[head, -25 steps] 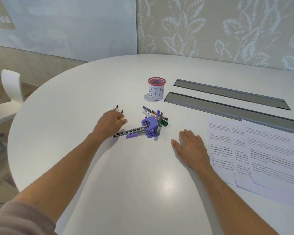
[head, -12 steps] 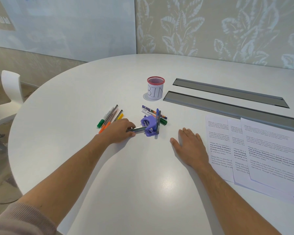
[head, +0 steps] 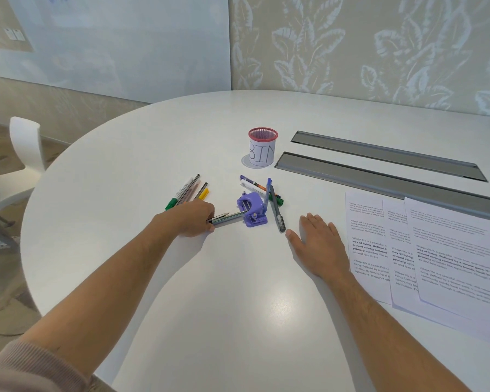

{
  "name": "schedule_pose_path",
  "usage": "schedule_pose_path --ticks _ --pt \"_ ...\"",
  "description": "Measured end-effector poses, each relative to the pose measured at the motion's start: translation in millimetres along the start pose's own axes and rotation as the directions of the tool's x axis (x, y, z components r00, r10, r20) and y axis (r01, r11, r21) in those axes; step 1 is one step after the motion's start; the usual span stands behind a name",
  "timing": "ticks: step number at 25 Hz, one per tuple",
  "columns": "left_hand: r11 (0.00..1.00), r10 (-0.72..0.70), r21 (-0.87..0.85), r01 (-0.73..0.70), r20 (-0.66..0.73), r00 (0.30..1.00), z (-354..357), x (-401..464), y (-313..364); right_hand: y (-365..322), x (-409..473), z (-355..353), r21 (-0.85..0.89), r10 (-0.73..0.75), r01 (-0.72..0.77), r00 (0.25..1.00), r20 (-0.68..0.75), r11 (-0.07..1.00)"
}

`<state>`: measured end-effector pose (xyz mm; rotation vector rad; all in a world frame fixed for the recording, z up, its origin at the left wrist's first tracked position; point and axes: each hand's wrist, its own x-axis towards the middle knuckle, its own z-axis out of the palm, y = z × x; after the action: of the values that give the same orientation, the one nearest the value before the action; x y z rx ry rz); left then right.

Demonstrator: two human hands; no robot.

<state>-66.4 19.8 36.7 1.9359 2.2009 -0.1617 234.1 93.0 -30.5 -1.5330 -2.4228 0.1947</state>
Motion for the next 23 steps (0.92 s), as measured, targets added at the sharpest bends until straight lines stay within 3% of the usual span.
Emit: schedule_pose_path --ticks 9,16,23 --pt "0.995 -0.070 0.068 0.068 0.018 0.997 -3 -16 -3 -1 1 0 0.004 -0.003 0.003 1.000 -0.006 1.000" --pt "0.998 -0.004 0.057 0.015 -0.194 0.981 10 -13 12 -1 0 0 0.007 0.001 -0.001 1.000 -0.006 1.000" --pt "0.997 -0.077 0.001 0.077 -0.099 0.992 8 -14 4 -1 0 0 0.007 -0.001 0.001 1.000 0.002 1.000"
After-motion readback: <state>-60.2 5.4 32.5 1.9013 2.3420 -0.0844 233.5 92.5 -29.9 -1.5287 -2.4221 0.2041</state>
